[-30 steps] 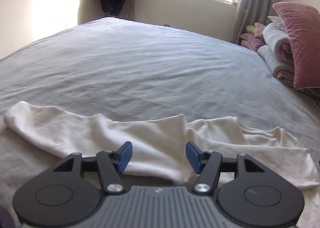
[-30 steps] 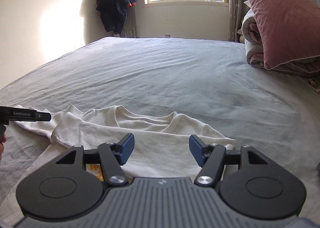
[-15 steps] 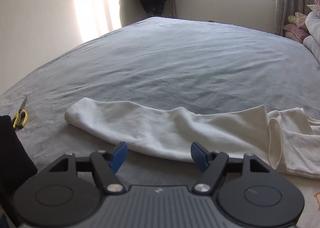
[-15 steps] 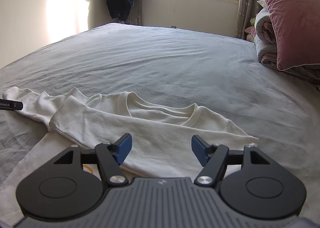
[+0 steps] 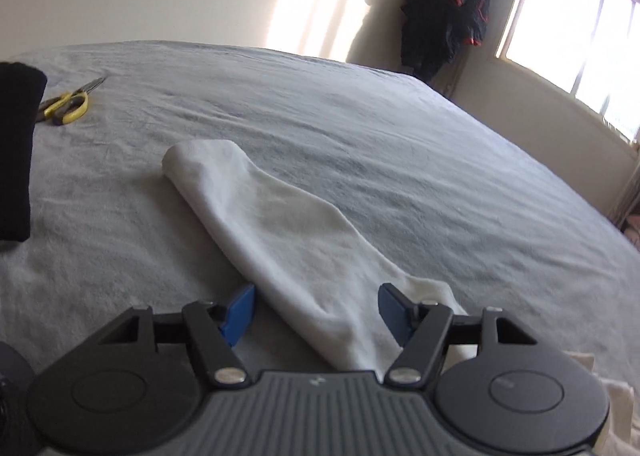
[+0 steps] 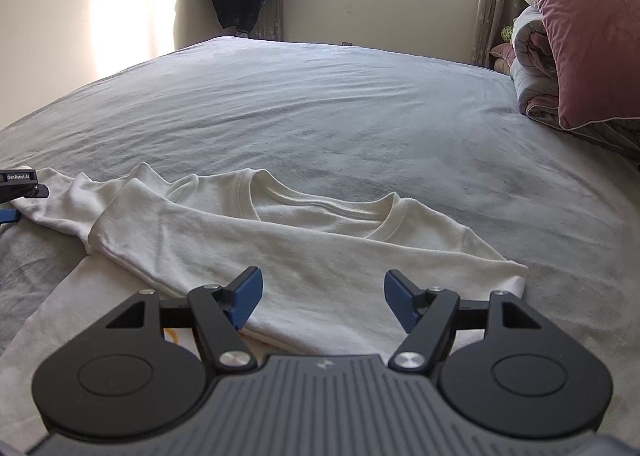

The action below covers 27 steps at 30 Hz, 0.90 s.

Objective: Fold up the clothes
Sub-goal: 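Move the open left gripper to the other sleeve cuff, then grasp the sleeve cuff with the left gripper and lift it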

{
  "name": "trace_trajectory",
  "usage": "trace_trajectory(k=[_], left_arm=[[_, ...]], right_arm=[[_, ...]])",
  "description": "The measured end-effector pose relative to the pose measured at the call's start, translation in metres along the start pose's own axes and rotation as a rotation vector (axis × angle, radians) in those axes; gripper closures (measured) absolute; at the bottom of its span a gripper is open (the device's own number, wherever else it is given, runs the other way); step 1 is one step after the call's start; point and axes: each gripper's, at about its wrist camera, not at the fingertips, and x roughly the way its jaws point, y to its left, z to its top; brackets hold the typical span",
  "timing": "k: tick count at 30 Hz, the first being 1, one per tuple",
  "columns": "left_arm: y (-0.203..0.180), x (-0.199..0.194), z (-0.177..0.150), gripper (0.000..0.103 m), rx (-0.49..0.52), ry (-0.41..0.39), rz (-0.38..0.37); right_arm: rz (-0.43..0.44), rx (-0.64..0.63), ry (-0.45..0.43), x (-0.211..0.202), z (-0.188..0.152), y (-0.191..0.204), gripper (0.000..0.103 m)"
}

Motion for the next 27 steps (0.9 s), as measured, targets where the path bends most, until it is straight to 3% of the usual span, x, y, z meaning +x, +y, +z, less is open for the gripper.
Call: trace_trajectory(k=[3, 5, 10, 13, 17, 21, 27], left_arm=[[0.008, 0.001, -0.002, 0.064, -0.125, -0.044, -0.022], [0.012, 0.002, -0.005, 0.097, -0.182, -0.065, -0.054], [0.012, -0.007, -0.010, 0.098, -0.248, -0.130, -0.185], [0.003, -0.021, -0.009, 0.098, -0.234, -0.190, -0.261], [-0.013, -0.038, -0.005, 0.099, -0.224, -0.218, -0.377], [-0.028, -0.058, 0.003, 0.098, -0.191, -0.245, -0.486], [-0.035, -0.083, 0.009, 0.098, -0.161, -0.275, -0.587]], right_arm=[[0.006, 0.013, 0.003, 0.002, -0.001, -0.002, 0.032], [0.015, 0.027, -0.002, 0.003, -0.001, -0.004, 0.032], [0.148, 0.098, -0.062, 0.006, -0.002, -0.003, 0.033], [0.255, 0.143, -0.022, 0.014, -0.002, 0.001, 0.058], [0.289, 0.141, 0.001, 0.017, -0.002, 0.015, 0.066], [0.374, 0.271, 0.076, 0.016, 0.004, 0.018, 0.070], [0.530, 0.395, 0.144, 0.040, 0.039, 0.054, 0.089]])
